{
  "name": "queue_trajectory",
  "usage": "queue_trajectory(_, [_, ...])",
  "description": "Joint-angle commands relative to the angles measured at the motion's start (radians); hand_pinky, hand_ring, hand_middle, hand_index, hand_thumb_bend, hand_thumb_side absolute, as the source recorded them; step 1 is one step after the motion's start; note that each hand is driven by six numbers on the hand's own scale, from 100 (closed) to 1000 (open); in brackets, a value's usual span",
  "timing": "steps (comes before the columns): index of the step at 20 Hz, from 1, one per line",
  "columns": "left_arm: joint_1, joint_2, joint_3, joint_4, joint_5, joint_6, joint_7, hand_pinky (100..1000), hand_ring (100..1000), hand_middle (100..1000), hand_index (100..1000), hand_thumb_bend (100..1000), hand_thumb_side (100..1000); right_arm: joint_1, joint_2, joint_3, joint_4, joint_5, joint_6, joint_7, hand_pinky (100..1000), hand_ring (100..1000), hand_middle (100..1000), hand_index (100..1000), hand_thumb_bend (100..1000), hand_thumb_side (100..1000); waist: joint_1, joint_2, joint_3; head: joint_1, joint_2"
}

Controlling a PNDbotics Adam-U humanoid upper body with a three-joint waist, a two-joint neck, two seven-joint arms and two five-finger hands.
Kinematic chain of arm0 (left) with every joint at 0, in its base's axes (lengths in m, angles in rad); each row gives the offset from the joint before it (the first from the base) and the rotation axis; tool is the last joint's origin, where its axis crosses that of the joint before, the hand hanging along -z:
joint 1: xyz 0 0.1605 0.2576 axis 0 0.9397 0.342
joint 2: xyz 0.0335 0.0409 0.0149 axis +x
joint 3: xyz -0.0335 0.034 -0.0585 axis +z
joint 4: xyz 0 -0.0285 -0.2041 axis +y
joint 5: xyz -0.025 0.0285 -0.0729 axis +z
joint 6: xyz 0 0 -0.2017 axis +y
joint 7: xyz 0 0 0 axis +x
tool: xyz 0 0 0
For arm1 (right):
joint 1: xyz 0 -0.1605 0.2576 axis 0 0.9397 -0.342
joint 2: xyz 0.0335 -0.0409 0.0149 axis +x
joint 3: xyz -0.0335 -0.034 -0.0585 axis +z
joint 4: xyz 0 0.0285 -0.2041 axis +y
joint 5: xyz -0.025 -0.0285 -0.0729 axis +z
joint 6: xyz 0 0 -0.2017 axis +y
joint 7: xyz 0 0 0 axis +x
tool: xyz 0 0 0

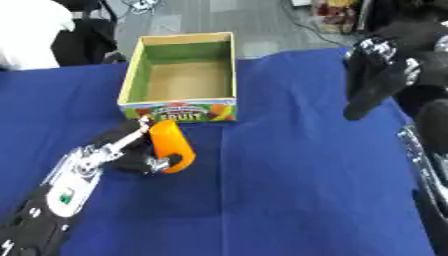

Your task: Pick up objects on the table and place them in the box.

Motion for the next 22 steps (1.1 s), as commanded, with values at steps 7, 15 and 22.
queue_trajectory(7, [-0.013, 0.083, 0.023, -0.184, 0.004, 0.023, 0.018, 100, 100, 117, 396, 295, 685, -0.002, -0.025, -0.007, -0.015, 0.008, -0.008, 0.001, 100, 270, 227, 468, 100, 1000, 0.004, -0.022, 0.01, -0.018, 0.004])
queue_trajectory(15, [-0.117, 0.176, 0.054, -0.256, 0.092, 0.102, -0.044, 100, 100, 114, 392, 300, 683, 0.005, -0.034, -0.005, -0.015, 0.008, -0.007, 0.0, 100, 268, 225, 468, 100, 1000, 0.015, -0.031, 0.018, -0.043, 0.018])
queue_trajectory(22, [-0.217, 0.226, 0.039, -0.161, 0.136, 0.101, -0.083, 100, 100, 114, 388, 301, 694, 0.008, -0.038, -0.003, -0.015, 0.001, -0.005, 0.001, 100, 264, 219, 468, 100, 1000, 0.024, -0.035, 0.017, -0.046, 0.023])
